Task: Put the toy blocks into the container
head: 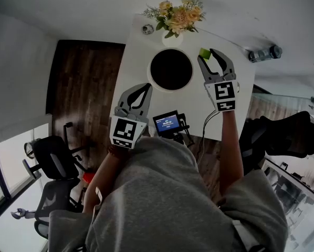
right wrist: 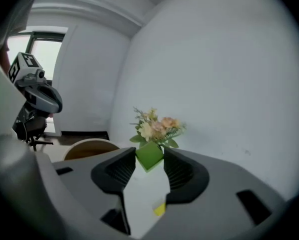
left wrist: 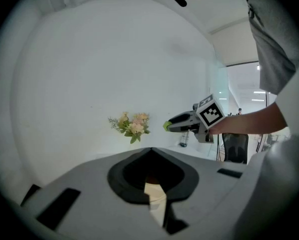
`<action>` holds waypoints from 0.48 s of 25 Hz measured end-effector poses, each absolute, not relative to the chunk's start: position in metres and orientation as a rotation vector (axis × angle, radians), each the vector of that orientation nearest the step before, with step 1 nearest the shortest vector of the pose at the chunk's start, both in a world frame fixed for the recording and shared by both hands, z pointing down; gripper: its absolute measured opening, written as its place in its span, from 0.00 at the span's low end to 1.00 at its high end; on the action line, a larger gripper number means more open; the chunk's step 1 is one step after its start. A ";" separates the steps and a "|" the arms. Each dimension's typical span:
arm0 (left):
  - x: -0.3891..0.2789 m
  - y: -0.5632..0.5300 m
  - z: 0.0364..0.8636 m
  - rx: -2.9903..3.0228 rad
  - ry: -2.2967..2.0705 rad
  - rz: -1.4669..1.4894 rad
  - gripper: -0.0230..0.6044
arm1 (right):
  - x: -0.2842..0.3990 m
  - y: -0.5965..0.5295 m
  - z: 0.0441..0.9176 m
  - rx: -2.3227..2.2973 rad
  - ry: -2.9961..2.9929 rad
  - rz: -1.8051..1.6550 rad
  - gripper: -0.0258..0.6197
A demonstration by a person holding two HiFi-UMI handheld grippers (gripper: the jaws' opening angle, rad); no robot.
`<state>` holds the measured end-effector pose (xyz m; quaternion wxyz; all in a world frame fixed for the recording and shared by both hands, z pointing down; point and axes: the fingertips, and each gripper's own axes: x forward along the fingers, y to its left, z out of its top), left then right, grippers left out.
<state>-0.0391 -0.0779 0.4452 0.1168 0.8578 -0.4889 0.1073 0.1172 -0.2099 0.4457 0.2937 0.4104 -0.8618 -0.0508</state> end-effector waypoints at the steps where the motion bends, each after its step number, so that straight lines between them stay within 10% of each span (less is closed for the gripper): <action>1: -0.040 -0.078 0.445 2.510 -1.434 0.313 0.05 | 0.106 -0.205 0.445 1.061 -2.308 -0.153 0.32; 12: -0.046 -0.073 0.447 2.494 -1.452 0.311 0.05 | 0.050 -0.151 0.512 0.757 -2.232 -0.177 0.32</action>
